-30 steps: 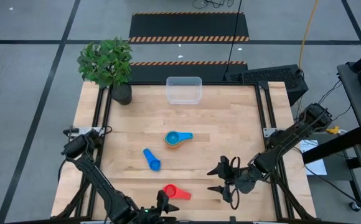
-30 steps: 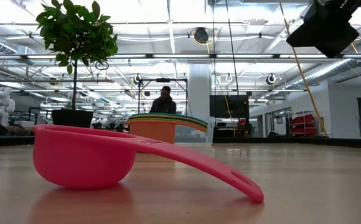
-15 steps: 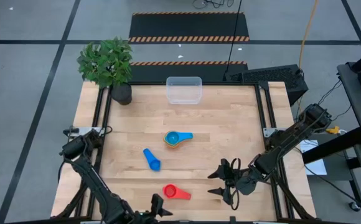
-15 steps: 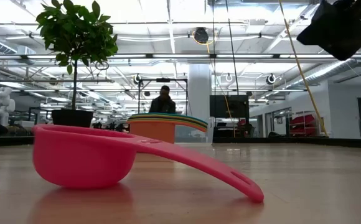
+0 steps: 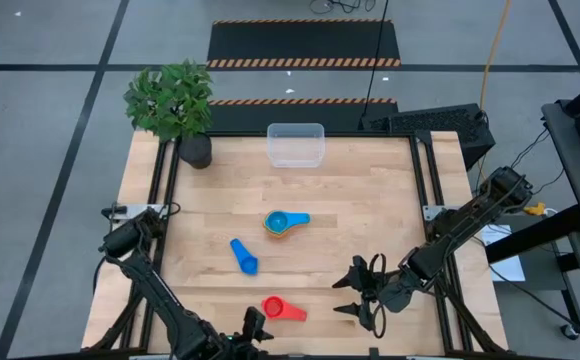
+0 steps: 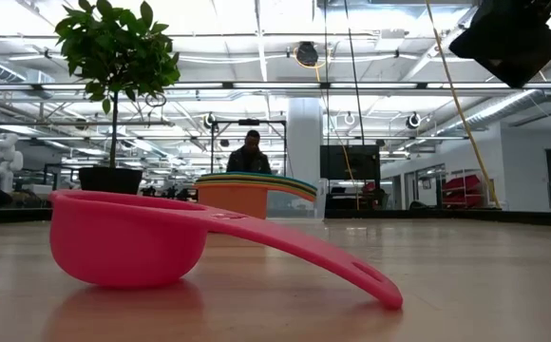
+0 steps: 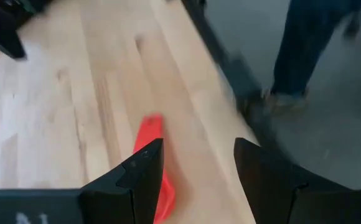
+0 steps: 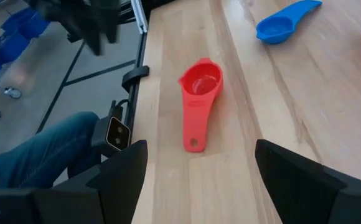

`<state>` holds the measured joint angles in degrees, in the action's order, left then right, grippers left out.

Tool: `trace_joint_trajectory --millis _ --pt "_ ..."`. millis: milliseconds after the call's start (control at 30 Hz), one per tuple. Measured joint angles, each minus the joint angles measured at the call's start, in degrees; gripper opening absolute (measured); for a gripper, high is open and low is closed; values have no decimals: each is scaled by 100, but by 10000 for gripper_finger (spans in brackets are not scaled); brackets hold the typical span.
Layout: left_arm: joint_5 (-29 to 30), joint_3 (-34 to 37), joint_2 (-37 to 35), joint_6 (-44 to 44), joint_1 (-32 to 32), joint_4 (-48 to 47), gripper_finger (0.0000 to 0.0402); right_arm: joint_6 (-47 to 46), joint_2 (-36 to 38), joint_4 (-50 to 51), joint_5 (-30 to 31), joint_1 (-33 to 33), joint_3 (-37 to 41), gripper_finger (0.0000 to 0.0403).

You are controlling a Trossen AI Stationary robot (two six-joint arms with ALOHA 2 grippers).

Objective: Nest measuring cups in basket
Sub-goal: Stack the red measuring cup on top of the light blue measuring cup

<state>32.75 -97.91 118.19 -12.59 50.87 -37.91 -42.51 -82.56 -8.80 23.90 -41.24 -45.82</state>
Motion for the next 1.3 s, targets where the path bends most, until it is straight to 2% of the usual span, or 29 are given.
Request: trace_joint_trajectory --millis 133,400,700,933,1300 --pt "-257 9 194 253 -41 -376 197 -10 0 2 2 -2 0 293" --pt "-411 9 457 559 -430 -754 197 -6 0 3 3 -2 0 293" --pt "-686 134 455 -276 -522 -1559 197 62 0 4 2 -2 0 293" --pt "-579 140 455 162 -507 -1498 198 73 0 2 2 -2 0 293" --pt "-614 816 448 367 -524 -1232 198 165 0 2 22 0 -2 293"
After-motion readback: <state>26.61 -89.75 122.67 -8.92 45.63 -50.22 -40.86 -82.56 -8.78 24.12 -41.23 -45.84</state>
